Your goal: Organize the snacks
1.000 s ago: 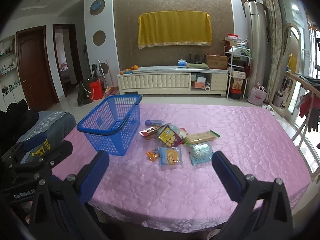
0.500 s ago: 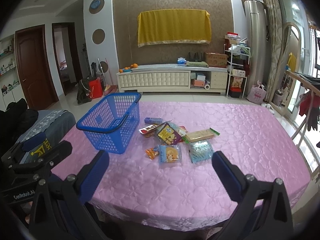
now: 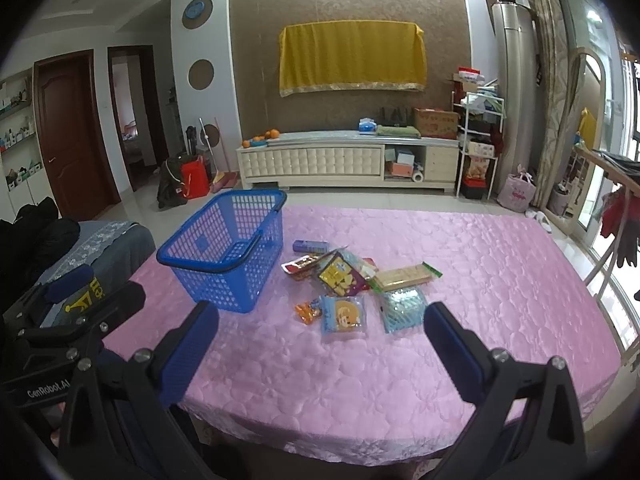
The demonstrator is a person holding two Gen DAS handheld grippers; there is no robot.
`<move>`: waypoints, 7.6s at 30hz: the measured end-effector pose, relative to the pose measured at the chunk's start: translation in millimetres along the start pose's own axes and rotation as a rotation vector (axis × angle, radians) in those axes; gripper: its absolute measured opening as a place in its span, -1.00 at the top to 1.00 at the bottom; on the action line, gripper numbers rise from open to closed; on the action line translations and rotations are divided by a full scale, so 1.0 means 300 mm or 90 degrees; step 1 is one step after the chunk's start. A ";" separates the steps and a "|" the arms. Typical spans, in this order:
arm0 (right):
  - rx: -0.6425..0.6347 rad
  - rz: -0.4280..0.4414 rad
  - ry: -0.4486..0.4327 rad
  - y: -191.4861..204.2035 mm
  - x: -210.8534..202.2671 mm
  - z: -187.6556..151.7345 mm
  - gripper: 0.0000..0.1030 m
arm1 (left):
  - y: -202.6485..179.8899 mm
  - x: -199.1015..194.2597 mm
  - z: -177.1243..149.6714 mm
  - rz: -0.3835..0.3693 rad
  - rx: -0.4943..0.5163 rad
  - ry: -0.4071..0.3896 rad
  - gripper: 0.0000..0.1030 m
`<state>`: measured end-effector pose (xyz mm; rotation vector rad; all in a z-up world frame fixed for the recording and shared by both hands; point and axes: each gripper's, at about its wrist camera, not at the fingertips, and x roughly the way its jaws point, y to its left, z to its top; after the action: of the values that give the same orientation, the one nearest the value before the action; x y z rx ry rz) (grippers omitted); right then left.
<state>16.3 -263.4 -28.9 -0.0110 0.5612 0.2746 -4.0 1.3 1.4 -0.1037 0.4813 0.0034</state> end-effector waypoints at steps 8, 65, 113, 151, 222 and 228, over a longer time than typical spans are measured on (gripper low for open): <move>-0.005 0.008 -0.007 -0.039 0.023 0.069 -1.00 | -0.037 0.033 0.041 0.002 0.006 0.001 -0.99; 0.078 0.019 0.257 -0.654 0.740 -0.140 -1.00 | -0.416 1.074 -0.246 0.036 0.035 0.433 -0.30; -0.031 0.043 0.247 -0.320 0.572 -0.035 -0.35 | -0.225 0.612 -0.016 -0.051 0.004 0.238 -0.09; -0.111 0.171 0.125 0.222 0.572 0.420 -0.36 | 0.271 0.420 0.366 0.042 0.060 0.103 -0.09; -0.100 0.103 0.259 0.251 0.703 0.540 -0.74 | 0.288 0.542 0.432 -0.045 0.087 0.210 -0.57; -0.079 0.086 0.244 0.169 0.608 0.518 -0.74 | 0.172 0.492 0.421 -0.057 0.117 0.198 -0.60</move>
<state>232.5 -154.9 10.1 -0.1482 0.9262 0.4429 183.7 62.3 39.4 0.0567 0.7847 -0.1459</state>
